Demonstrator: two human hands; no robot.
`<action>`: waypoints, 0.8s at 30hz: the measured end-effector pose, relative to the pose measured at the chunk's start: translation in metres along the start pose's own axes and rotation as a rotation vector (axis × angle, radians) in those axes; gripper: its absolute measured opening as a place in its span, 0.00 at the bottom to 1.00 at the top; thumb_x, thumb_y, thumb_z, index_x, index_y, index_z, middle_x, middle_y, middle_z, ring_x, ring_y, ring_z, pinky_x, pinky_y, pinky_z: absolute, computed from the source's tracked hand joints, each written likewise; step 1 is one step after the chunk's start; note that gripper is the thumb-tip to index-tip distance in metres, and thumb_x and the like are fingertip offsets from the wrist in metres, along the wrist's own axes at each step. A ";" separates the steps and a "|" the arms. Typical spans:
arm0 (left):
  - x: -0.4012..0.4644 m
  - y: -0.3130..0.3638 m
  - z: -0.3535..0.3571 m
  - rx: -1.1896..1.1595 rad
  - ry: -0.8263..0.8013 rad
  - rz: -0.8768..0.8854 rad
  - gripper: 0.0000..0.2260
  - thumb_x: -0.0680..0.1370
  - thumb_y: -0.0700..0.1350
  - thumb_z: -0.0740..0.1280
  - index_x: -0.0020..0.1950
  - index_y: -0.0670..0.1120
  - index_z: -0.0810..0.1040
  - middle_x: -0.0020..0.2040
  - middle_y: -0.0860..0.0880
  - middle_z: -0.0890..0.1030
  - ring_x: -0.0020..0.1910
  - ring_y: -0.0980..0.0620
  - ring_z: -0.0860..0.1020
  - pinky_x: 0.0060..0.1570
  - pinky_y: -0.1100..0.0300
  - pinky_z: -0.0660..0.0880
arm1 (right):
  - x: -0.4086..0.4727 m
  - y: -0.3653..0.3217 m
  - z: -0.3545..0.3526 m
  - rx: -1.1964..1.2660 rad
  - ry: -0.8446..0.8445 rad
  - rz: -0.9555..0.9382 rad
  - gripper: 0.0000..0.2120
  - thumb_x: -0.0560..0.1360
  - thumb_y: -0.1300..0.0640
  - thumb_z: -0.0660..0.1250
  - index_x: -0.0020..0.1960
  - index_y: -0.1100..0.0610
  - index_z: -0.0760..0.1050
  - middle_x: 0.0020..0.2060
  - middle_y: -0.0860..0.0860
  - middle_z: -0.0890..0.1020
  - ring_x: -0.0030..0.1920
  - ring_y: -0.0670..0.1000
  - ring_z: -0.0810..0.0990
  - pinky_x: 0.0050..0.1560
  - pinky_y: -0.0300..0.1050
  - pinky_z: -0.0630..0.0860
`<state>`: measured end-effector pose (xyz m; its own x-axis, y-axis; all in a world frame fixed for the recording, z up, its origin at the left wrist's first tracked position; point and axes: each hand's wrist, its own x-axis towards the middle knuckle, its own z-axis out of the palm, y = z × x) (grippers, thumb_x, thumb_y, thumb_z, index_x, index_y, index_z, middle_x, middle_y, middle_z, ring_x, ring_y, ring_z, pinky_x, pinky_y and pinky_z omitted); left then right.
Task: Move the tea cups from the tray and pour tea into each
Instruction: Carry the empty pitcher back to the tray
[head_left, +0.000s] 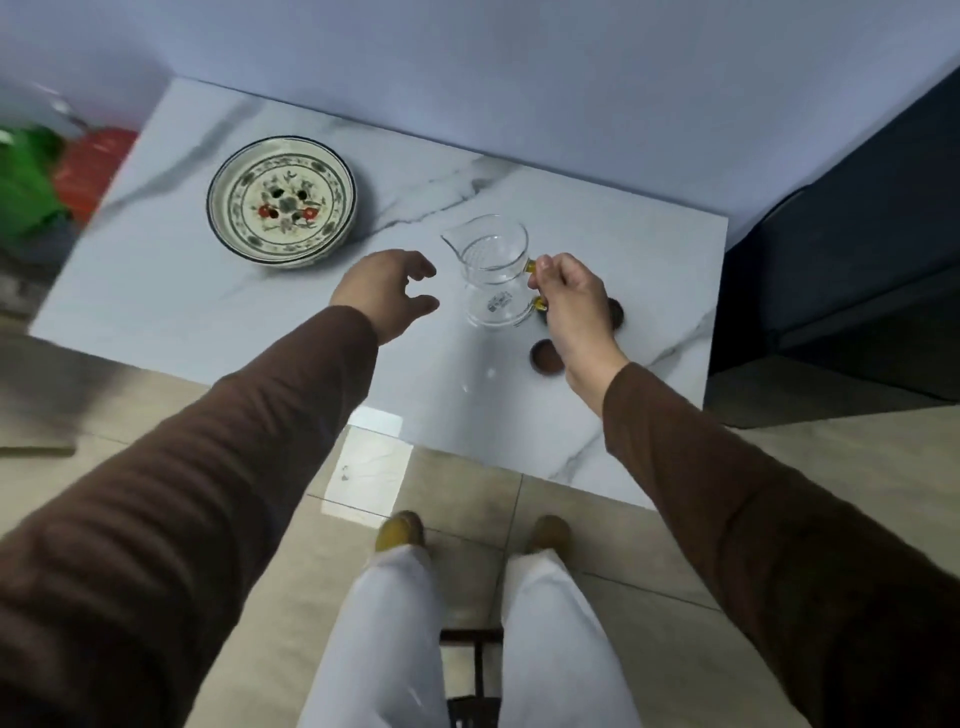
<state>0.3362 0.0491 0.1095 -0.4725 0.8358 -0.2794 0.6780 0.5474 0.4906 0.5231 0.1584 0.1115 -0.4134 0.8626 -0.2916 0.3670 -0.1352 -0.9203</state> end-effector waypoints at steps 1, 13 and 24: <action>-0.008 -0.004 -0.012 0.004 -0.007 -0.006 0.17 0.74 0.49 0.72 0.62 0.50 0.78 0.58 0.49 0.80 0.56 0.48 0.78 0.56 0.53 0.74 | -0.008 -0.012 0.008 -0.011 -0.006 0.002 0.15 0.81 0.51 0.60 0.36 0.51 0.71 0.36 0.44 0.78 0.37 0.45 0.72 0.41 0.42 0.68; -0.025 -0.128 -0.118 0.078 -0.031 0.065 0.20 0.73 0.50 0.71 0.65 0.50 0.77 0.62 0.49 0.79 0.62 0.46 0.74 0.58 0.53 0.72 | -0.046 -0.082 0.150 -0.070 0.048 0.046 0.15 0.80 0.49 0.58 0.36 0.50 0.73 0.35 0.48 0.76 0.37 0.47 0.72 0.40 0.42 0.67; 0.045 -0.205 -0.163 0.123 -0.066 0.027 0.20 0.74 0.50 0.71 0.64 0.49 0.78 0.62 0.47 0.80 0.63 0.44 0.74 0.60 0.51 0.72 | 0.016 -0.093 0.240 -0.074 0.012 0.111 0.13 0.81 0.53 0.57 0.39 0.52 0.72 0.39 0.49 0.78 0.40 0.47 0.74 0.41 0.43 0.69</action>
<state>0.0846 -0.0327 0.1309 -0.4178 0.8492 -0.3229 0.7561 0.5220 0.3948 0.2824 0.0672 0.1296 -0.3571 0.8501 -0.3871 0.4708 -0.1941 -0.8606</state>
